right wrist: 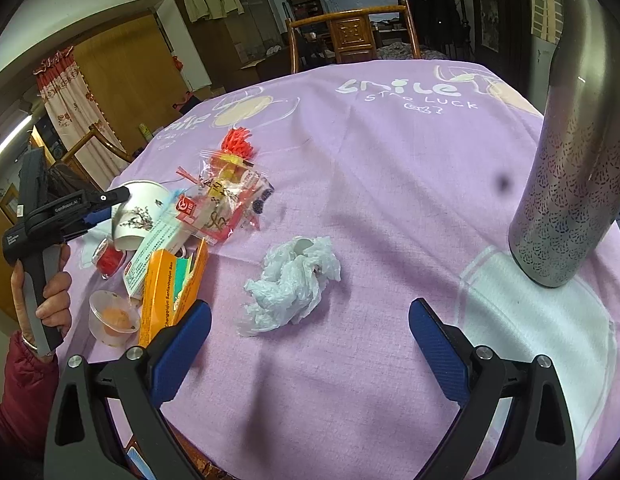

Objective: Collect trash
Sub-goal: 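Lift the paper cup with the left tool while the right tool grasps the crumpled tissue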

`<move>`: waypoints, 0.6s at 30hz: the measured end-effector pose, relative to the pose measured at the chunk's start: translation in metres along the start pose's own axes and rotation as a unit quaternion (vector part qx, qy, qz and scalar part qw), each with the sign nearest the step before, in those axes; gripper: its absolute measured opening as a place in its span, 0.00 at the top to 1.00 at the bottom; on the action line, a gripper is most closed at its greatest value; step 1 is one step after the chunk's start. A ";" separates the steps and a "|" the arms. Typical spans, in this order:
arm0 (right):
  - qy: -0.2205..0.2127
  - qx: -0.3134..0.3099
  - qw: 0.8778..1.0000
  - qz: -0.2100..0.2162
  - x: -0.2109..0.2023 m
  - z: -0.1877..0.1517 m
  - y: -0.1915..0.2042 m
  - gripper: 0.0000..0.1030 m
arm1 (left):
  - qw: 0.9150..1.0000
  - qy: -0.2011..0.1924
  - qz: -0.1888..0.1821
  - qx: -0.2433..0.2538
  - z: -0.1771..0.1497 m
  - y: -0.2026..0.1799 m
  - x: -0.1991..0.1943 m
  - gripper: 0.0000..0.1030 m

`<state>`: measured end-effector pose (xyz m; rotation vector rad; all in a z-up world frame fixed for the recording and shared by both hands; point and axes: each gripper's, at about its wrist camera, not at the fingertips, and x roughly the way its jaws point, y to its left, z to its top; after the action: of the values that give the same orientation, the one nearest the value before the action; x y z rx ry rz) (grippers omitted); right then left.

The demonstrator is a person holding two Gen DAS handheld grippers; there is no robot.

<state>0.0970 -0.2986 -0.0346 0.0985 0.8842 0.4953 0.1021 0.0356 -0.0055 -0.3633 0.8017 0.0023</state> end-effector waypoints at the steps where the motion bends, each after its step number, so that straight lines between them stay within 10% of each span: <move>1: 0.000 0.000 1.000 0.000 0.000 0.000 0.001 0.05 | 1.000 0.008 0.001 0.004 -0.002 -0.004 0.005 0.40; 9: -0.004 0.003 1.000 0.005 -0.004 -0.001 0.003 0.05 | 0.997 0.058 -0.001 0.055 -0.020 -0.034 0.029 0.07; 18: -0.007 0.003 1.000 0.005 -0.007 -0.001 0.003 0.05 | 0.996 0.035 0.017 0.083 -0.023 -0.042 0.024 0.31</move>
<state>0.0915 -0.2994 -0.0300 0.1108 0.8723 0.5003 0.1088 -0.0142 -0.0239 -0.1931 0.8707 -0.0453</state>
